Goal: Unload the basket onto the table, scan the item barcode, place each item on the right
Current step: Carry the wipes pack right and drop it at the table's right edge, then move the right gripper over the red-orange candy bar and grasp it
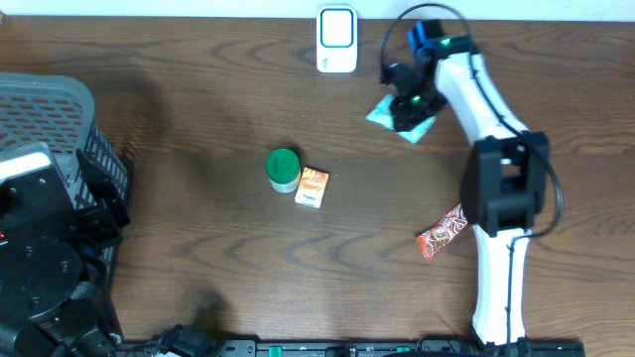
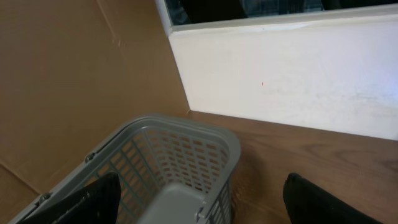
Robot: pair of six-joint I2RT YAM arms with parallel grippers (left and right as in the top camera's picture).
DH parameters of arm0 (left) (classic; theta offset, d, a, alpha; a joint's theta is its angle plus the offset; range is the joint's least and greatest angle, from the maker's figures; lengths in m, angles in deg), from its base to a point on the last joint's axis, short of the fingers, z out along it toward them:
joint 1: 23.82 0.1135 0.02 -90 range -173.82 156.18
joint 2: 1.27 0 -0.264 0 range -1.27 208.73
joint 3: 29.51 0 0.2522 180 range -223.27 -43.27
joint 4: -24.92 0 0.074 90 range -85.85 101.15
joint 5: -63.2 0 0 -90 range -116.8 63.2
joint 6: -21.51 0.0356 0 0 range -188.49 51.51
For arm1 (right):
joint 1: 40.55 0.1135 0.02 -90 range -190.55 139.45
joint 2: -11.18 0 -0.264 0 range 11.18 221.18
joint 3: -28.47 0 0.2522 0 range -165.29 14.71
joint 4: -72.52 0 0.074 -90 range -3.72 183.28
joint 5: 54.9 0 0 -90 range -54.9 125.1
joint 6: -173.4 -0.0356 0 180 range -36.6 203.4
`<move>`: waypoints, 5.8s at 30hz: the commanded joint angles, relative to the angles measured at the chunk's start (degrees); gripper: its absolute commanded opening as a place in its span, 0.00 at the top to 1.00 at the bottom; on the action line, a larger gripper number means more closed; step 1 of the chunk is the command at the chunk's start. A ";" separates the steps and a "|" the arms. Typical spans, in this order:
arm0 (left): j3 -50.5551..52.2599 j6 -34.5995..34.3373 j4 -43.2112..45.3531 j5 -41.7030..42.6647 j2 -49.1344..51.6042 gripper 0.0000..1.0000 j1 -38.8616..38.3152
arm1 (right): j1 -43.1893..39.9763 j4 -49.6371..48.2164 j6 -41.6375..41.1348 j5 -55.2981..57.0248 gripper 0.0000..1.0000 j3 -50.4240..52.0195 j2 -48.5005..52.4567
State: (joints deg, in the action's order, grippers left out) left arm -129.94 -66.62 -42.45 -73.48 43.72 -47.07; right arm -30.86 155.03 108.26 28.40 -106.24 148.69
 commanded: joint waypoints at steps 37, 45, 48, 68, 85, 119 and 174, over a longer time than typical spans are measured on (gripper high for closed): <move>0.22 -0.26 0.02 -0.52 0.13 0.16 0.20 | -37.33 5.44 -35.91 11.08 0.01 21.99 -17.94; 0.22 -0.26 0.02 -0.52 0.13 0.16 0.20 | -33.94 -6.40 -34.77 11.06 0.01 36.44 -17.94; 0.22 -0.24 0.02 -0.52 0.13 0.16 0.20 | -33.99 -9.77 -33.55 11.78 0.01 40.92 -17.94; 0.22 -0.26 0.02 -0.52 0.13 0.16 0.20 | -41.31 -12.72 -36.59 23.82 0.65 37.29 -17.94; 0.22 -0.26 0.02 -0.52 0.13 0.16 0.20 | -47.17 -3.67 -35.47 13.18 0.01 18.45 -18.05; 0.22 -0.26 0.02 -0.52 0.13 0.16 0.20 | 6.73 9.14 -70.82 7.06 0.01 40.59 -27.06; 0.22 -0.26 0.02 -0.52 0.13 0.16 0.20 | 27.93 -23.04 -57.77 -0.66 0.87 54.07 -47.93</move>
State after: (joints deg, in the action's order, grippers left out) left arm -129.97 -66.64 -42.47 -73.48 43.72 -47.07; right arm -0.72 131.95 47.61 25.10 -47.03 106.80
